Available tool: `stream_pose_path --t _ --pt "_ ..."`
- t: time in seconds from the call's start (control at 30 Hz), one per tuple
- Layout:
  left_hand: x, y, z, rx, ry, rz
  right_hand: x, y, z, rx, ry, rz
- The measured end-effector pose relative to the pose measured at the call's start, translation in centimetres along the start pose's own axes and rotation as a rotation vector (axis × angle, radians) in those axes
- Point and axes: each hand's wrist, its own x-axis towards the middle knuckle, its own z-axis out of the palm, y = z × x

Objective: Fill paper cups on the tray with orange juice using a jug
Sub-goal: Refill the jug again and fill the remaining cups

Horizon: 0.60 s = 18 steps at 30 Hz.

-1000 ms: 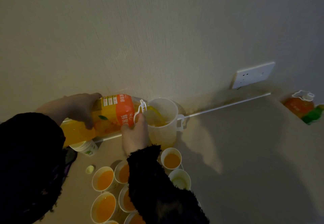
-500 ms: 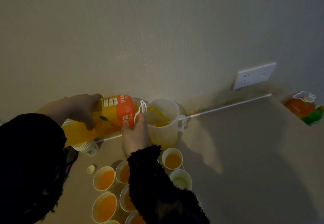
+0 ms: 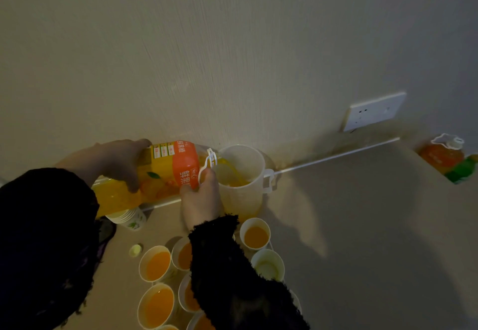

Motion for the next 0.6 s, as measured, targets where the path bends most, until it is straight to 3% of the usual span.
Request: stream_pose_path --t 0.6 --pt "-0.14 -0.29 0.46 -0.016 -0.01 -0.003 -0.36 -0.32 -0.06 0.002 -0.003 -0.001"
